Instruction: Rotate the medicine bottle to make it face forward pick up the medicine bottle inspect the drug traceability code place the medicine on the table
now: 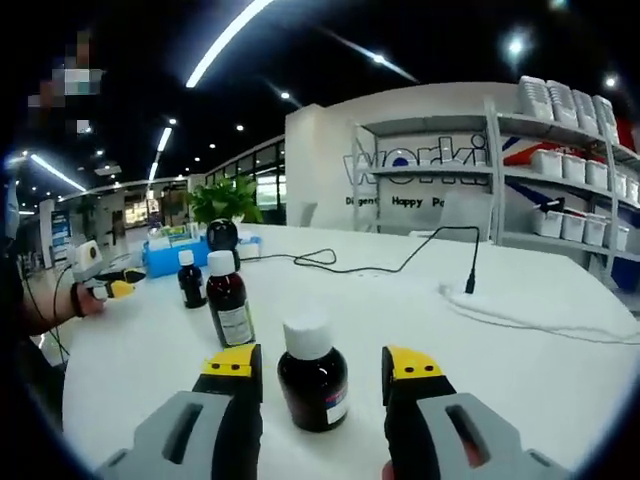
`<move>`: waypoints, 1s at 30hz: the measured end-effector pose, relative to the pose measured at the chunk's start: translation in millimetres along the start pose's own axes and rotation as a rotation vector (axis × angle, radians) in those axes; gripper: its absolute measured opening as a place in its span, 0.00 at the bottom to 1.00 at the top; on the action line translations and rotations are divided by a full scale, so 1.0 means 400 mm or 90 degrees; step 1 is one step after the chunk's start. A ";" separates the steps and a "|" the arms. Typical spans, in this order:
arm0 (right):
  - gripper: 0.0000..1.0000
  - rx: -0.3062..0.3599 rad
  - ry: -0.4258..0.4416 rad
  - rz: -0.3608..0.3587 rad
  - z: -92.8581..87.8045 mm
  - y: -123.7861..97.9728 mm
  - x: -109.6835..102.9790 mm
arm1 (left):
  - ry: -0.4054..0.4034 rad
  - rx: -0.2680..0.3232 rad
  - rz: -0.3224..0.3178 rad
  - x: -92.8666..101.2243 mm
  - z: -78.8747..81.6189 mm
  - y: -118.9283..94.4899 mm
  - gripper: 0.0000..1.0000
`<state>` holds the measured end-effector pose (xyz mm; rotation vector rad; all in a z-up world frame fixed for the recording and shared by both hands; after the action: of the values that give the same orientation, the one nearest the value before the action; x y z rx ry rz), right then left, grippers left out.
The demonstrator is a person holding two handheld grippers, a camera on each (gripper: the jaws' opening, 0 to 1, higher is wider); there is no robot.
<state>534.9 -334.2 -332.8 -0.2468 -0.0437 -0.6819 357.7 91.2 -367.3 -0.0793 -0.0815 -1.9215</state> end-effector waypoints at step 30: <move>0.29 -0.040 -0.064 0.137 -0.046 0.070 0.002 | -0.003 0.000 -0.003 0.001 0.000 0.001 0.26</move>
<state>552.4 -318.3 -356.3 -0.3405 -0.0911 -0.4575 357.9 90.6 -367.3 -0.0840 -0.0859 -1.9259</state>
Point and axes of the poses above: the point that each gripper's makers call its tool centre point, and the gripper's own axes: y roughly forward along the fingers, x roughly to its right, z roughly out of its top, the point moved 8 cm from there along -y, roughly backward along the fingers, and after that the axes turned 8 degrees about -y, right-handed, at the moved point
